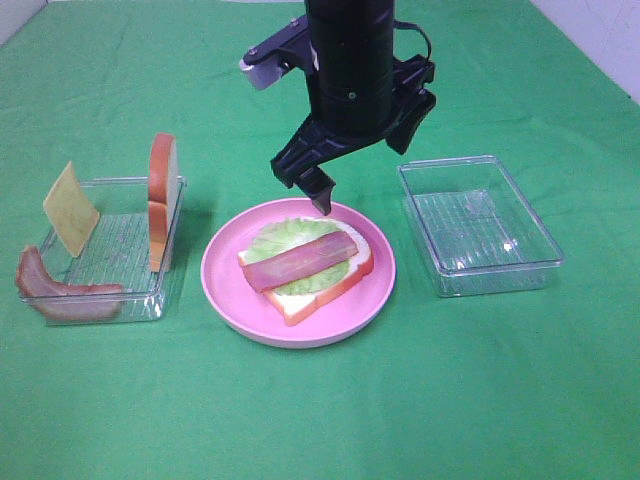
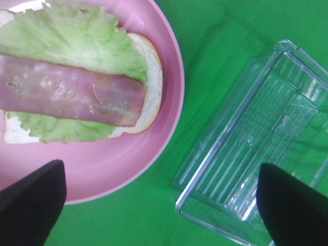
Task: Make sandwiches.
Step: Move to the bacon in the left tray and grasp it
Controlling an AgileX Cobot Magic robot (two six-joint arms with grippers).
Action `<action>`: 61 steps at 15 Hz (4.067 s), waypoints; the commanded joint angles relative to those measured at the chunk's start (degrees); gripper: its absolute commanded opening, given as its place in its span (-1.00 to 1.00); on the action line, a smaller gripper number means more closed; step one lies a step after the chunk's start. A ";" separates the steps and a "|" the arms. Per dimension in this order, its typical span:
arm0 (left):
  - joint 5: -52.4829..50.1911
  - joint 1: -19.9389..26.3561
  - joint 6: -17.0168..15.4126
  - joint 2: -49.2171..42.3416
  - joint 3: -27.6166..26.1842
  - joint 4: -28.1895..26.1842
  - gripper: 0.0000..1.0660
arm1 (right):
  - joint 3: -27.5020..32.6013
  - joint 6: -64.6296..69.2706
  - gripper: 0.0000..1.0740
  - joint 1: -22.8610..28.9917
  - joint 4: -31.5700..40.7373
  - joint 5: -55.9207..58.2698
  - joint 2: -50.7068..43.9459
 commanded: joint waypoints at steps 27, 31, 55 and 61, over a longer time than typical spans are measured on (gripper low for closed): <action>-0.06 0.29 0.00 -0.11 0.06 -0.29 0.87 | 71.28 4.81 0.80 -28.93 10.31 3.09 -85.77; -0.06 0.29 0.00 -0.11 0.06 -0.29 0.87 | 74.08 2.92 0.80 -40.97 10.83 -3.90 -105.25; -0.06 0.29 0.00 -0.17 0.06 -0.29 0.87 | 74.20 -0.34 0.80 -41.31 12.03 -4.30 -119.86; -0.17 0.29 -1.49 -0.06 0.06 0.80 0.84 | 74.20 -0.34 0.80 -41.31 12.20 -4.30 -119.81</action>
